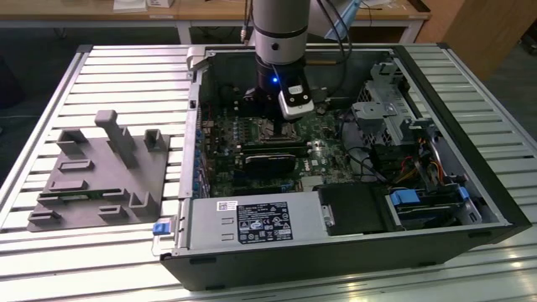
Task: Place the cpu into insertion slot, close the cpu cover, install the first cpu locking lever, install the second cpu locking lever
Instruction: 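Install the second cpu locking lever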
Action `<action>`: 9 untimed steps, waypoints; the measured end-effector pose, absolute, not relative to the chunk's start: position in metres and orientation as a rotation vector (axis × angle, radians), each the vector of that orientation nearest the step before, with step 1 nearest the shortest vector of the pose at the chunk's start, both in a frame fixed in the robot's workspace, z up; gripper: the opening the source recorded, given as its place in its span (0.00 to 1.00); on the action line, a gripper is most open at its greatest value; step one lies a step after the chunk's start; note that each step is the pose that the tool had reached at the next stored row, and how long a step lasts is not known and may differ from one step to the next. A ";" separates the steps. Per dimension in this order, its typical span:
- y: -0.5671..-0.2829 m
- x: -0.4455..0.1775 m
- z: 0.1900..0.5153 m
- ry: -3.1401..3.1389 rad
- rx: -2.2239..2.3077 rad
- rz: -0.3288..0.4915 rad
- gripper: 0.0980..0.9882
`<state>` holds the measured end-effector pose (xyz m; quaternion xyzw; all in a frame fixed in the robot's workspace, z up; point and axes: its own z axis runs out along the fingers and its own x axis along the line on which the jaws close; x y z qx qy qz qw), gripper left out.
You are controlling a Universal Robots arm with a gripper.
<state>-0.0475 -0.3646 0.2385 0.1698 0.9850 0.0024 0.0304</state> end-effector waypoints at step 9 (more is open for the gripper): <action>-0.365 -0.051 0.236 3.049 0.443 0.010 0.01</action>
